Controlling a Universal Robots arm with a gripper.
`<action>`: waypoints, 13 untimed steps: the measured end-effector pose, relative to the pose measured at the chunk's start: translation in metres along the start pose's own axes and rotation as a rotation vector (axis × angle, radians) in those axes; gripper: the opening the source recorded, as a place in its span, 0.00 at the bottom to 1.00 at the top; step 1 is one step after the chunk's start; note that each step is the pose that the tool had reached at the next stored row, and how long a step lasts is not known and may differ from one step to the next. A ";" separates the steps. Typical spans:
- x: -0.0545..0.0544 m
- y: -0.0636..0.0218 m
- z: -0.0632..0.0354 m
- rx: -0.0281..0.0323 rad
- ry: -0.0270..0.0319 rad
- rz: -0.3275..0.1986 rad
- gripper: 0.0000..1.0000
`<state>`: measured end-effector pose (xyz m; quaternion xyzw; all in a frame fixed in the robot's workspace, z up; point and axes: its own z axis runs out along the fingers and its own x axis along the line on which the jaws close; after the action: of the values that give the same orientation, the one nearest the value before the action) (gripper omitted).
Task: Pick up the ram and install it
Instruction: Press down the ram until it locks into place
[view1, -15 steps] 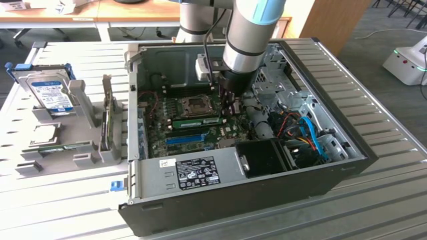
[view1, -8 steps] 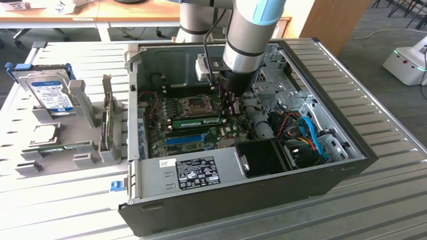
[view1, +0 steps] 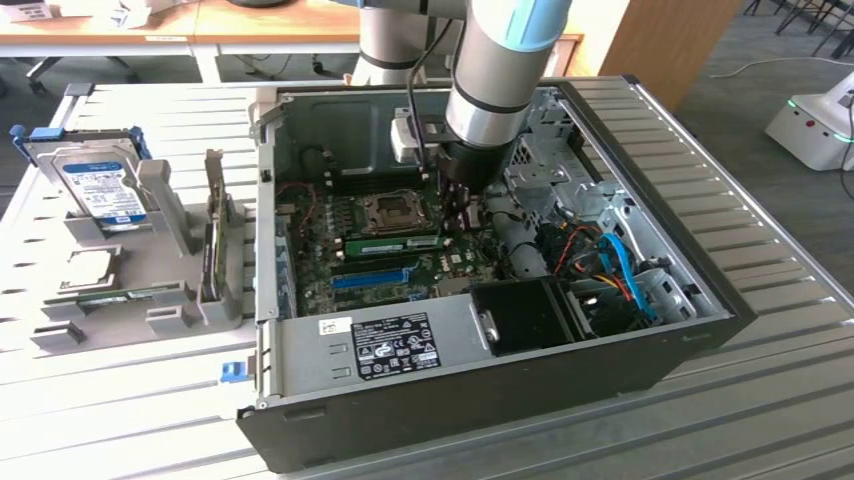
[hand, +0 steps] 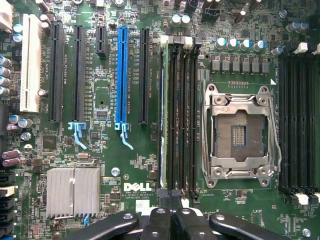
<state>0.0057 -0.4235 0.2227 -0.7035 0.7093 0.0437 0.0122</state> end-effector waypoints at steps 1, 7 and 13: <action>0.000 0.0000 0.0000 0.0000 0.0000 0.000 0.11; 0.000 0.0001 -0.0026 0.0001 -0.0005 0.000 0.11; -0.001 0.0006 -0.0125 0.0001 -0.0002 0.000 0.11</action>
<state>0.0057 -0.4235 0.2353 -0.7035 0.7093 0.0437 0.0123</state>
